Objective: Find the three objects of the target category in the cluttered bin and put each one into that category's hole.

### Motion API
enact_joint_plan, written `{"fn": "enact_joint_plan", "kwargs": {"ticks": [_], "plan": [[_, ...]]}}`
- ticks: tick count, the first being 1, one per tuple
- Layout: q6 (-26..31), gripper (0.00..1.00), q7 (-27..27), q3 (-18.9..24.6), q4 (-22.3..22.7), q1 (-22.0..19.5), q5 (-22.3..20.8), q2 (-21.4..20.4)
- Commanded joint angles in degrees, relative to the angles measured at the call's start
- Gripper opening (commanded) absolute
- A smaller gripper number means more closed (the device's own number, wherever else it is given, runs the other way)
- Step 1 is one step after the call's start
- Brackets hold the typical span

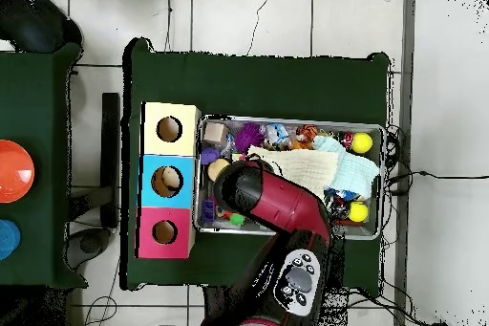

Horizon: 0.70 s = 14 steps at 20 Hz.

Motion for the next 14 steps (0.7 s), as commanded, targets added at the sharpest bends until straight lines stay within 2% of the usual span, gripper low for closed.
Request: {"fn": "enact_joint_plan", "kwargs": {"ticks": [1,7,14], "plan": [[8.31,1.0,-20.04,13.47,1.78,-9.84,-13.24,-6.11],[8.71,1.0,-13.87,15.52,1.66,-10.68,-18.91,-7.52],[10.57,1.0,-10.76,19.29,0.97,-13.53,-23.44,-7.87]]}}
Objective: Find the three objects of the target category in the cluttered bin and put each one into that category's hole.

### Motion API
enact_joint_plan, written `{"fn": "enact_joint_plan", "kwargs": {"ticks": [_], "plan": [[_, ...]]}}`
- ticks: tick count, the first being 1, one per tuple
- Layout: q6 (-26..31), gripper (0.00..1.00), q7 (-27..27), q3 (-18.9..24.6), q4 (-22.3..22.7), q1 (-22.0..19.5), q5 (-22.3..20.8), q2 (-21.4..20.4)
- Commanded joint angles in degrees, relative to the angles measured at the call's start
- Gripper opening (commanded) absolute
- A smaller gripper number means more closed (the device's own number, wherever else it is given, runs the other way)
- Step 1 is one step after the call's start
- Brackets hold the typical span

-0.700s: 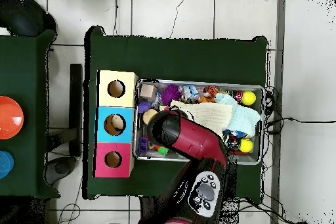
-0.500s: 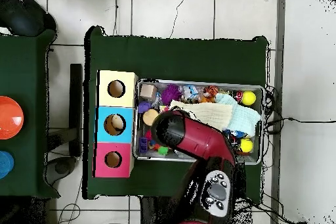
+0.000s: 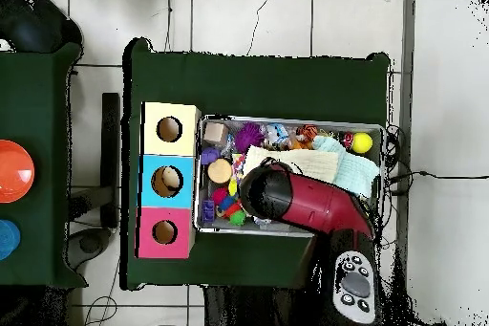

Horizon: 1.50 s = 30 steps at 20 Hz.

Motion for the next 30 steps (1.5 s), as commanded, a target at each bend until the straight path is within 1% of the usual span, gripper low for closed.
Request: {"fn": "enact_joint_plan", "kwargs": {"ticks": [1,5,9,14,17,24,30], "plan": [[8.38,1.0,-9.81,9.93,0.57,-2.21,-5.88,-0.95],[8.43,1.0,-8.18,10.77,0.7,-2.61,-7.14,-1.26],[5.99,1.0,-6.56,12.52,1.86,-4.07,-7.85,-0.61],[4.16,1.0,-3.21,12.77,2.62,-3.76,-8.24,-0.84],[1.89,1.0,-1.37,13.49,2.65,-3.67,-7.91,0.46],[-2.34,1.0,1.07,15.01,0.55,-4.14,-7.3,4.77],[-4.69,1.0,0.5,17.19,-2.84,-5.45,-7.11,8.53]]}}
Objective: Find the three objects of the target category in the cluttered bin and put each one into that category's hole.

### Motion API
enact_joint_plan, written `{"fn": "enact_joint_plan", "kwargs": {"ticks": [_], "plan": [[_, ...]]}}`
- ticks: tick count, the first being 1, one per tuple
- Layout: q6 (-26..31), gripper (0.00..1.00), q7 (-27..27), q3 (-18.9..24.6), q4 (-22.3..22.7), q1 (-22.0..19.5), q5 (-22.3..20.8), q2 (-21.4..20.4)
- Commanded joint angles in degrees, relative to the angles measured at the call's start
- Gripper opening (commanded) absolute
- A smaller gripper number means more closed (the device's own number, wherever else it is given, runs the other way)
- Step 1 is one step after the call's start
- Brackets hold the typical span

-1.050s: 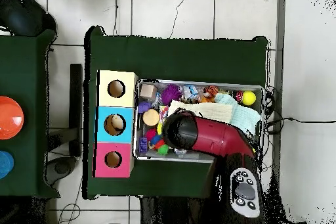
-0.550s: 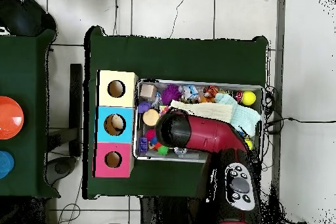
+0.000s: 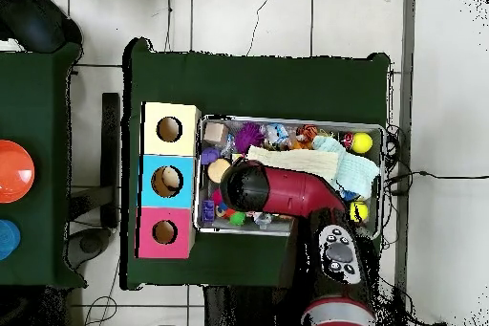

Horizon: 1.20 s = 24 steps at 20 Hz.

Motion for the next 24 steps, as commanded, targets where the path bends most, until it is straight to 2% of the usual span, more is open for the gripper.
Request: {"fn": "enact_joint_plan", "kwargs": {"ticks": [1,9,16,24], "plan": [[-5.09,1.0,0.23,7.51,-3.64,-3.12,-2.0,6.87],[-4.77,1.0,1.04,9.22,-7.7,-3.02,-0.82,10.32],[-5.69,1.0,7.64,6.1,-6.25,1.49,1.49,9.12],[-6.85,1.0,10.45,4.76,-3.49,3.46,3.15,7.62]]}}
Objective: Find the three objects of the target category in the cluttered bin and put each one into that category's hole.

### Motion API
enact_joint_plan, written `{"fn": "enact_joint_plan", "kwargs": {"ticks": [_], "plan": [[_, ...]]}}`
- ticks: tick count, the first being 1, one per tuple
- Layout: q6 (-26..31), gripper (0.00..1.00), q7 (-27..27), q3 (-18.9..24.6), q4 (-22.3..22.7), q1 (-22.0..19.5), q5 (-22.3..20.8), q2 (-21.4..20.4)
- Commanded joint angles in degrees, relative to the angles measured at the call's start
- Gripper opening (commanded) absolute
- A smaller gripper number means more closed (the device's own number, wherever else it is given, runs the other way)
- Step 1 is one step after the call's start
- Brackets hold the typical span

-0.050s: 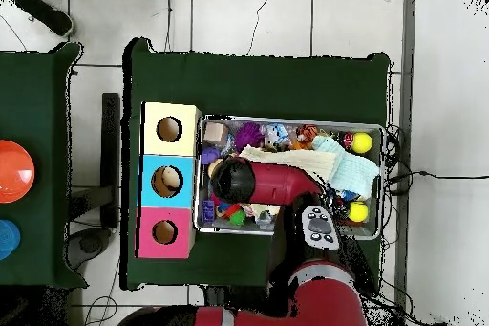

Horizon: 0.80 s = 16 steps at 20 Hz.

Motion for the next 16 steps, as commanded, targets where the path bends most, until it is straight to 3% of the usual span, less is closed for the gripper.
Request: {"fn": "enact_joint_plan", "kwargs": {"ticks": [1,7,16], "plan": [[-4.22,1.0,10.77,2.71,0.29,2.16,3.18,0.83],[-4.28,1.0,11.88,1.57,0.51,4.23,4.74,0.83],[-2.59,1.0,9.76,1.68,-1.16,3.75,5.4,1.34]]}}
